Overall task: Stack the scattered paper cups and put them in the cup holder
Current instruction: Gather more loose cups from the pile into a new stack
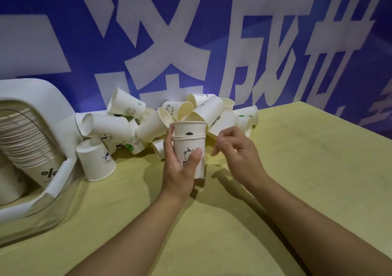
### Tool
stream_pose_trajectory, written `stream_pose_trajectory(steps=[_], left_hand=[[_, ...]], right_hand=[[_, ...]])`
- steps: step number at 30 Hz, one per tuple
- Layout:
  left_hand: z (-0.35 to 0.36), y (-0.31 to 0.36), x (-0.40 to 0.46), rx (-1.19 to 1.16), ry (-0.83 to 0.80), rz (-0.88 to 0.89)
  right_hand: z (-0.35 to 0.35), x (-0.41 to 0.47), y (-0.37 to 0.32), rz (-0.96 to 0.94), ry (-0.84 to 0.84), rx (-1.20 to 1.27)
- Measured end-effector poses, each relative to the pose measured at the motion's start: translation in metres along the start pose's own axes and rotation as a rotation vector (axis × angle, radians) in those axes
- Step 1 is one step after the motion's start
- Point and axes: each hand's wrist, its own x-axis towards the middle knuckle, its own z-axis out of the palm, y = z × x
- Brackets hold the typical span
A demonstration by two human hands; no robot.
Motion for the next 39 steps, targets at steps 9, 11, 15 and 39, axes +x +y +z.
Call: stream_pose_trajectory(steps=[9,11,15,39], left_hand=[[-0.001,0.003,0.001,-0.047,0.007,0.027],[0.000,0.005,-0.003,-0.003,-0.042,0.038],[-0.001,0.006,-0.004,0.007,-0.040,0.043],[-0.004,-0.005,0.009,-0.202,0.075,-0.079]], right_hand=[[0.006,0.000,-0.004,-0.028,-0.004,-0.038],[0.009,-0.005,-0.004,-0.022,-0.086,-0.023],[0.015,-0.009,-0.004,0.014,-0.111,0.016],[-0.025,0.166,-0.020,-0.384,-0.683,-1.429]])
